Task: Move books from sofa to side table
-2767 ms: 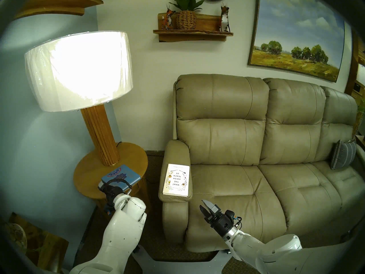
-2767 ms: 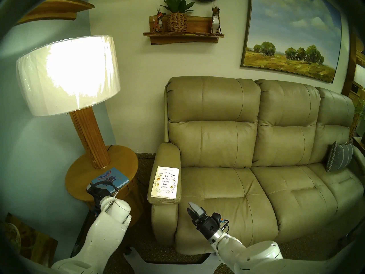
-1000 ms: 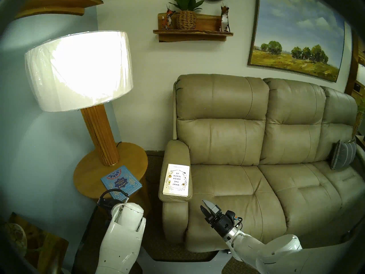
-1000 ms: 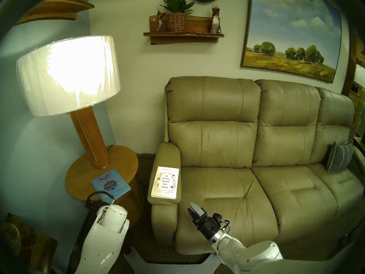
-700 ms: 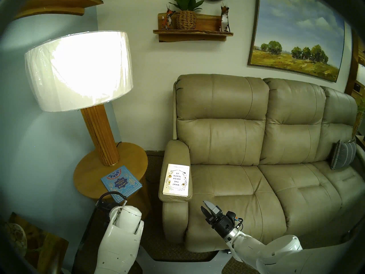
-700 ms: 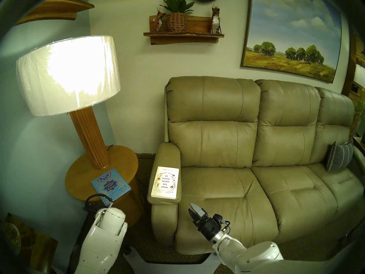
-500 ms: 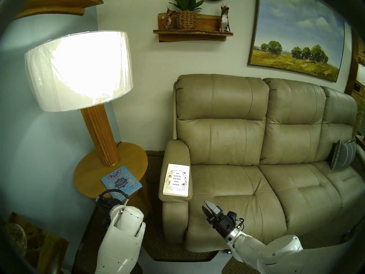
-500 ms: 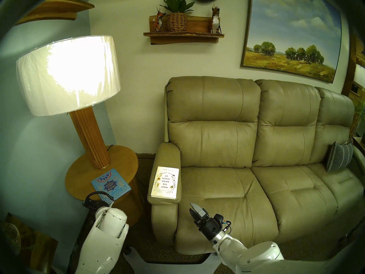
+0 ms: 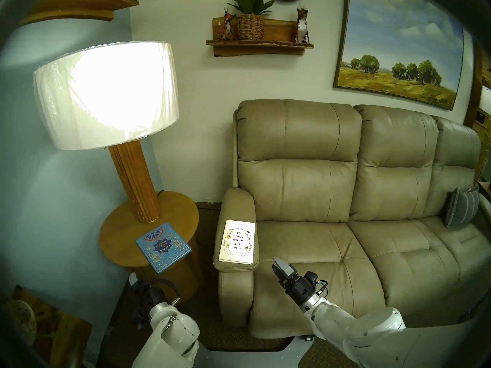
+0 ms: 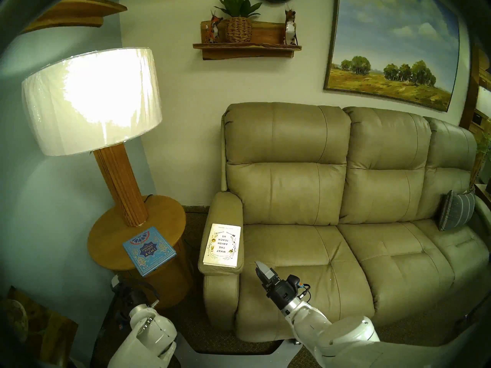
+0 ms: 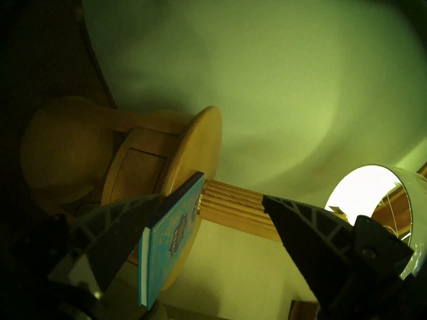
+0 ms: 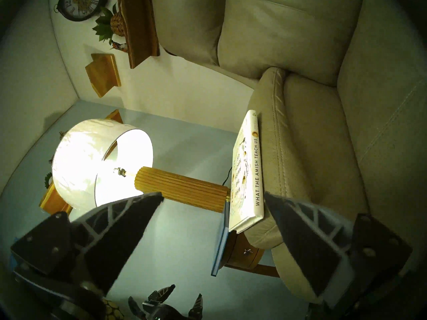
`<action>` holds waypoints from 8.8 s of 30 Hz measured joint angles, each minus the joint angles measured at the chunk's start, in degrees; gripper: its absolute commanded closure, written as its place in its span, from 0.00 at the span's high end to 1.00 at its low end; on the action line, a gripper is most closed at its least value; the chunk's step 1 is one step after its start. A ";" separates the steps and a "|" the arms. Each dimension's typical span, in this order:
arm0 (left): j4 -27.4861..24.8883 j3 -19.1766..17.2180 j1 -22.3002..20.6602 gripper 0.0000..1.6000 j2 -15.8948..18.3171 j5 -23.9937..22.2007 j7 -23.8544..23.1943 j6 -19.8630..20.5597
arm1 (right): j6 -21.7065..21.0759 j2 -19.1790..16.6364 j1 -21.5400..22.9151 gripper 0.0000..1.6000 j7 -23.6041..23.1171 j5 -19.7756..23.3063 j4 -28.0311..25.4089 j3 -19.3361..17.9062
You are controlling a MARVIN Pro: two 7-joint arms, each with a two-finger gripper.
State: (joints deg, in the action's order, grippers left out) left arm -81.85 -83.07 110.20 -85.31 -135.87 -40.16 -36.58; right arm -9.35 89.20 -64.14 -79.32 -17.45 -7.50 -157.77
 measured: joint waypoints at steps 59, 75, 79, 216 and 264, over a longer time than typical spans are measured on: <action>17.00 2.71 0.20 1.00 7.75 6.91 -24.30 29.86 | 7.60 3.24 3.45 1.00 10.99 -5.51 1.62 3.12; 16.34 1.84 0.98 1.00 7.97 6.27 -23.91 30.15 | 7.51 3.93 4.21 1.00 13.36 -5.59 1.83 3.36; 16.32 1.72 1.08 1.00 8.07 6.12 -23.72 30.25 | 7.06 4.33 4.54 1.00 14.70 -5.76 1.78 3.71; 27.13 0.94 -16.32 0.00 -1.25 1.30 -22.76 23.19 | 1.96 7.46 2.17 1.00 0.05 -13.61 -0.75 3.54; 14.99 1.89 -21.13 0.98 4.09 1.31 17.55 -3.94 | -0.48 5.92 -0.21 1.00 -1.60 -12.93 -4.71 0.67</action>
State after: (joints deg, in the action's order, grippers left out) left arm -66.85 -81.18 89.06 -81.22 -134.56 -22.61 -40.52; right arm -9.84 95.11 -64.35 -80.92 -30.39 -12.21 -157.11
